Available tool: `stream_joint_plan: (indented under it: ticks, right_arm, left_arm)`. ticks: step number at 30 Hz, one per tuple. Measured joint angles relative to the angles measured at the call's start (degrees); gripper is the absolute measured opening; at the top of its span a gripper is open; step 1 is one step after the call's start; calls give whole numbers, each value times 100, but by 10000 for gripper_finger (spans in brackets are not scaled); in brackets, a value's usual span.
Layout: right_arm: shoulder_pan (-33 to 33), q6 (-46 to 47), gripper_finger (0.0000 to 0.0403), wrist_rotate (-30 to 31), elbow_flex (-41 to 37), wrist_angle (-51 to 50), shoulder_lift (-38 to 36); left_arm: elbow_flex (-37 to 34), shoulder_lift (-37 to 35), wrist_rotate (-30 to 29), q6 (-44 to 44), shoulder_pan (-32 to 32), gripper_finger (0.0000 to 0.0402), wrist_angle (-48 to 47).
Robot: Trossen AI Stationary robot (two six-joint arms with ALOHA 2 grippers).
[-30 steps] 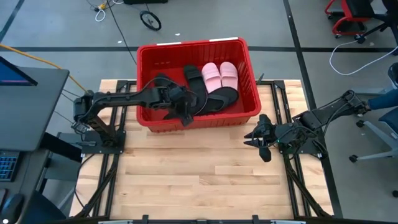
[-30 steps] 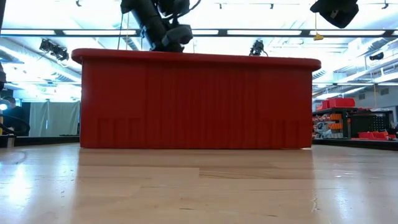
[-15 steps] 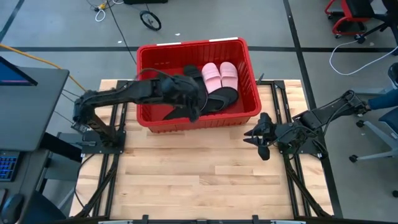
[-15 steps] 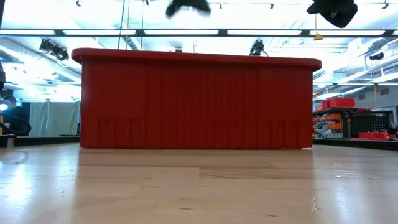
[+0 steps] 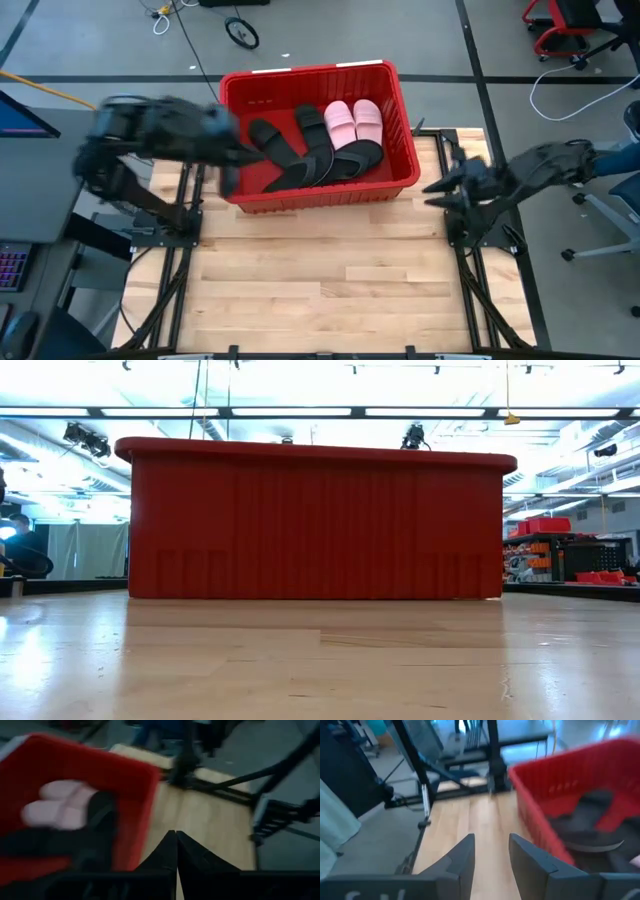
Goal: Pick and place slides into bin
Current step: Return to Home Position
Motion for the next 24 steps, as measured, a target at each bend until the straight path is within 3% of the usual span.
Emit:
stream_joint_plan:
  ticks: [6,9,12,19,24]
  right_arm:
    - [0,-715,126,260,-107,20,-467]
    - [0,-636,126,272,-592,247,-847]
    - [0,-595,126,191,-1439,1119,-1343]
    - [0,-723,126,-336,-3753,4268,-2146]
    - [0,-618,126,-294,-4694,5270,-2331]
  left_arm:
    - [-1204,-1489,-852,-590,-44,26,-406]
    - [-2261,-2282,-819,-599,-127,31,-38]
    - [-3726,-3194,-639,-614,-312,29,968]
    - [-7555,-5107,188,-300,-817,14,5088]
    - [-9329,-6048,102,-564,-933,9,6332]
